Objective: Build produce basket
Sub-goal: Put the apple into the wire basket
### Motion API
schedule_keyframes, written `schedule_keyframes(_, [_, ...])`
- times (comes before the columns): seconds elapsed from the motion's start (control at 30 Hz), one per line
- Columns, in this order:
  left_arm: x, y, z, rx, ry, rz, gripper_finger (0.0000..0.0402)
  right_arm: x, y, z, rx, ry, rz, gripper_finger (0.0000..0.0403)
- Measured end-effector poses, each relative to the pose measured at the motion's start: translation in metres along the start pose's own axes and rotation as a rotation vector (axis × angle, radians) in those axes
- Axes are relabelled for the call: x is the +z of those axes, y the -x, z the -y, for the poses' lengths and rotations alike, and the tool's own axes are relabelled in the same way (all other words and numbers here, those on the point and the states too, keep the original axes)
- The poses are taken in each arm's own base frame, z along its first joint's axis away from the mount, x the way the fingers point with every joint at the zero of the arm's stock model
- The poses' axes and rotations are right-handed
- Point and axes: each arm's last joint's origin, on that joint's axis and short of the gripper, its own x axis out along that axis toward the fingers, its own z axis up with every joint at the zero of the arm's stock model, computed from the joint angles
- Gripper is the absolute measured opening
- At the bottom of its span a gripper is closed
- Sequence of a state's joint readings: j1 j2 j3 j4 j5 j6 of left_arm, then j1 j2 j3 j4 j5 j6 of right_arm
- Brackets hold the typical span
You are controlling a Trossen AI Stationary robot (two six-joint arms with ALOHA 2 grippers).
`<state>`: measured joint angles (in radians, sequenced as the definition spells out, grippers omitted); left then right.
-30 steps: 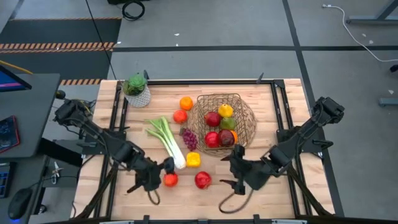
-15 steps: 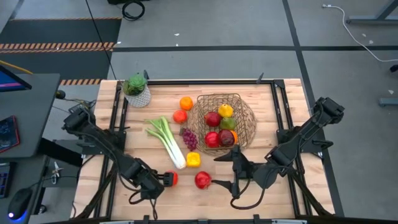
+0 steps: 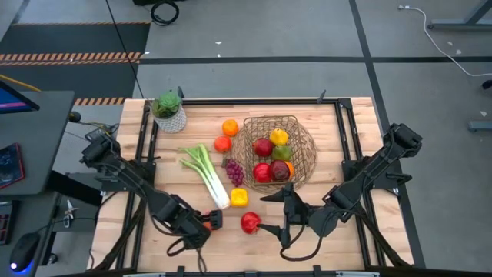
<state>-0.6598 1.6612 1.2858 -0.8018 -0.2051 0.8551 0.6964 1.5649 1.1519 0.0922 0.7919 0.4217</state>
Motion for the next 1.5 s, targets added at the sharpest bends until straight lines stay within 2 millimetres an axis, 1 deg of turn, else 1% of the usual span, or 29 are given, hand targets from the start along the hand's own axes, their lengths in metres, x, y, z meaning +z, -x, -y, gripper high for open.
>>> schedule_keyframes(0.17, [0.010, -0.016, -0.025, -0.023, 0.052, -0.002, 0.0400, 0.000, 0.000, 0.000, 0.001, 0.018, 0.002, 0.0382])
schedule_keyframes(0.27, [0.012, -0.022, -0.031, -0.120, 0.061, -0.020, 0.0400, 0.000, 0.002, -0.002, 0.008, 0.026, 0.001, 0.0382])
schedule_keyframes(0.33, [0.012, -0.023, -0.034, -0.160, 0.065, -0.018, 0.0400, -0.001, 0.004, -0.004, 0.016, 0.039, 0.000, 0.0382])
schedule_keyframes(0.5, [0.007, -0.028, -0.032, -0.223, 0.044, -0.048, 0.0400, -0.001, 0.004, -0.005, 0.020, 0.082, 0.005, 0.0382])
schedule_keyframes(0.6, [0.003, -0.039, -0.029, -0.255, 0.035, -0.077, 0.0400, 0.000, 0.004, -0.005, 0.022, 0.105, 0.013, 0.0382])
schedule_keyframes(0.7, [0.003, -0.050, -0.027, -0.282, -0.003, -0.103, 0.0400, 0.002, 0.003, -0.004, 0.020, 0.114, 0.026, 0.0382])
schedule_keyframes(0.9, [0.001, -0.057, -0.023, -0.318, -0.072, -0.136, 0.0400, 0.005, 0.000, -0.002, 0.015, 0.120, 0.044, 0.0382])
schedule_keyframes(1.07, [0.001, -0.061, -0.022, -0.333, -0.073, -0.148, 0.0400, 0.007, 0.000, -0.003, 0.019, 0.132, 0.054, 0.0382])
schedule_keyframes(1.3, [0.002, -0.081, -0.017, -0.382, -0.075, -0.184, 0.0400, 0.008, 0.000, -0.003, 0.022, 0.120, 0.064, 0.0382])
schedule_keyframes(1.5, [0.001, -0.083, -0.018, -0.350, -0.055, -0.215, 0.0400, 0.009, 0.000, -0.003, 0.025, 0.113, 0.071, 0.0382])
